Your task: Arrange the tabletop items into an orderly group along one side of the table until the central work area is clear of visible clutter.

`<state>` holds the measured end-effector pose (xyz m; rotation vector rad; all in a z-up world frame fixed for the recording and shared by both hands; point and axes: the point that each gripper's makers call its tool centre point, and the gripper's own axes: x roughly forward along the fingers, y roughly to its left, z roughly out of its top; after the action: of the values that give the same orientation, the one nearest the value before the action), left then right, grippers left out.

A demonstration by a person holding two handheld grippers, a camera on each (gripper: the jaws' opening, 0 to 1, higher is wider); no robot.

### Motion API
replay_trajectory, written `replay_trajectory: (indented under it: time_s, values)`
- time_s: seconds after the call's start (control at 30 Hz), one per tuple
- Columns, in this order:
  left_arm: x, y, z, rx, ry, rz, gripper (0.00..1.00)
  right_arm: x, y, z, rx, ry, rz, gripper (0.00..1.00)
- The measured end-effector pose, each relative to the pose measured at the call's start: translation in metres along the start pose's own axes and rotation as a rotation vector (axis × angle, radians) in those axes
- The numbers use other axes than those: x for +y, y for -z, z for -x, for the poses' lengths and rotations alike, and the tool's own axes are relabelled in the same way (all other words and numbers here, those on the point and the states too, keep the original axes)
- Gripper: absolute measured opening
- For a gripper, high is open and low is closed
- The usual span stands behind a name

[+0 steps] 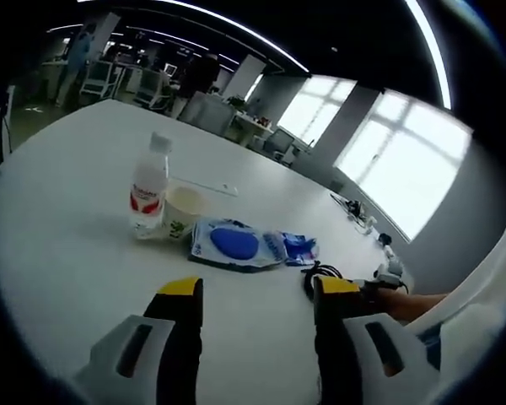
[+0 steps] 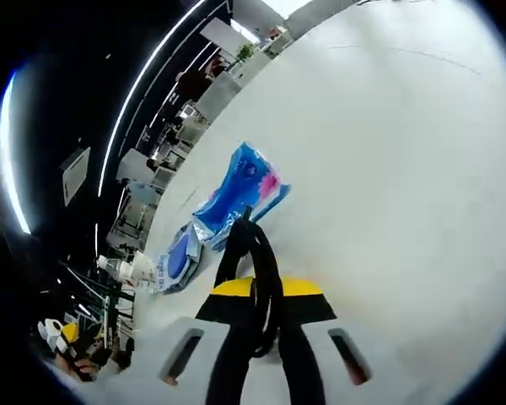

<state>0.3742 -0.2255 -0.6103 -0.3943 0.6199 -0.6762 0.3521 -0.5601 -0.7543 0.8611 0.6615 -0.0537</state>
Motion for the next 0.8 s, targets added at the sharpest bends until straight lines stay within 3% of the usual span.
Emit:
replay_trajectory:
  time_s: [0.5, 0.8]
  values:
    - [0.001, 0.007, 0.001, 0.018, -0.005, 0.001, 0.52, -0.012, -0.005, 0.008, -0.020, 0.075, 0.037, 0.12]
    - [0.000, 0.009, -0.002, 0.030, -0.003, -0.014, 0.53, -0.008, -0.019, 0.016, -0.060, 0.081, 0.158, 0.16]
